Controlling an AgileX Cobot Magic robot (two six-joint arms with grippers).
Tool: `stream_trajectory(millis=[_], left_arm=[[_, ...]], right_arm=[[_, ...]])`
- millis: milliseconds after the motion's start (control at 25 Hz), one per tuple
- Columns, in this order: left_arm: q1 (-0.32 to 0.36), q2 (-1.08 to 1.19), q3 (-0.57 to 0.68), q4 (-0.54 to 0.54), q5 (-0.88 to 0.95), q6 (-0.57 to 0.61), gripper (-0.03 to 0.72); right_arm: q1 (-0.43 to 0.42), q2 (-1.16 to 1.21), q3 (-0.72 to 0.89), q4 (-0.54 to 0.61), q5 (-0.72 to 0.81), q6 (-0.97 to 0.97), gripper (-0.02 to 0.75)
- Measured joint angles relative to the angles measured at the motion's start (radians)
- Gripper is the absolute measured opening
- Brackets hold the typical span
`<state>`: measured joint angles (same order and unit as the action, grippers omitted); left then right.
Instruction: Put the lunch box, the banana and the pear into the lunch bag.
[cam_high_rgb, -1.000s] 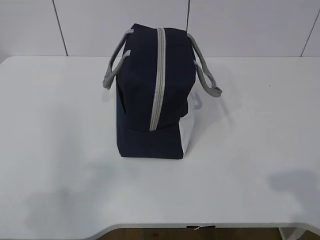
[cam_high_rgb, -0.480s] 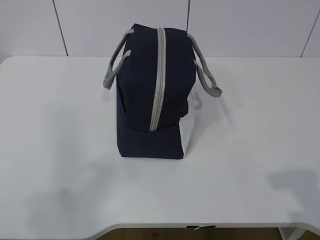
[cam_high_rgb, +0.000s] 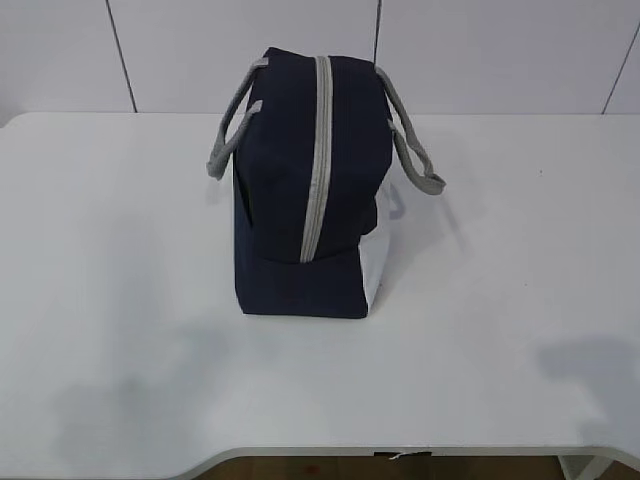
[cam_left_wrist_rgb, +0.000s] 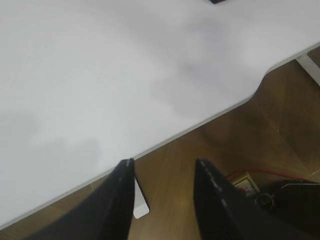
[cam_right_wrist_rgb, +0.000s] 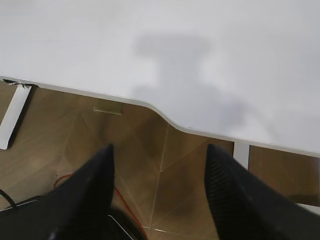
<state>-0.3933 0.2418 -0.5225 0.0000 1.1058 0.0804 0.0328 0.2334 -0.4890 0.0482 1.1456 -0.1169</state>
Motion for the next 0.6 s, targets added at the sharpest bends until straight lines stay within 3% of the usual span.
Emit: stream_trajectory(millis=[200, 600], left_arm=[[0.048, -0.070, 0.000, 0.000, 0.000, 0.000, 0.290], [0.300, -0.223, 0.000, 0.000, 0.002, -0.001, 0.283]], right_arm=[[0.000, -0.052, 0.000, 0.000, -0.001, 0.000, 0.464], [-0.048, -0.189, 0.000, 0.000, -0.002, 0.000, 0.464]])
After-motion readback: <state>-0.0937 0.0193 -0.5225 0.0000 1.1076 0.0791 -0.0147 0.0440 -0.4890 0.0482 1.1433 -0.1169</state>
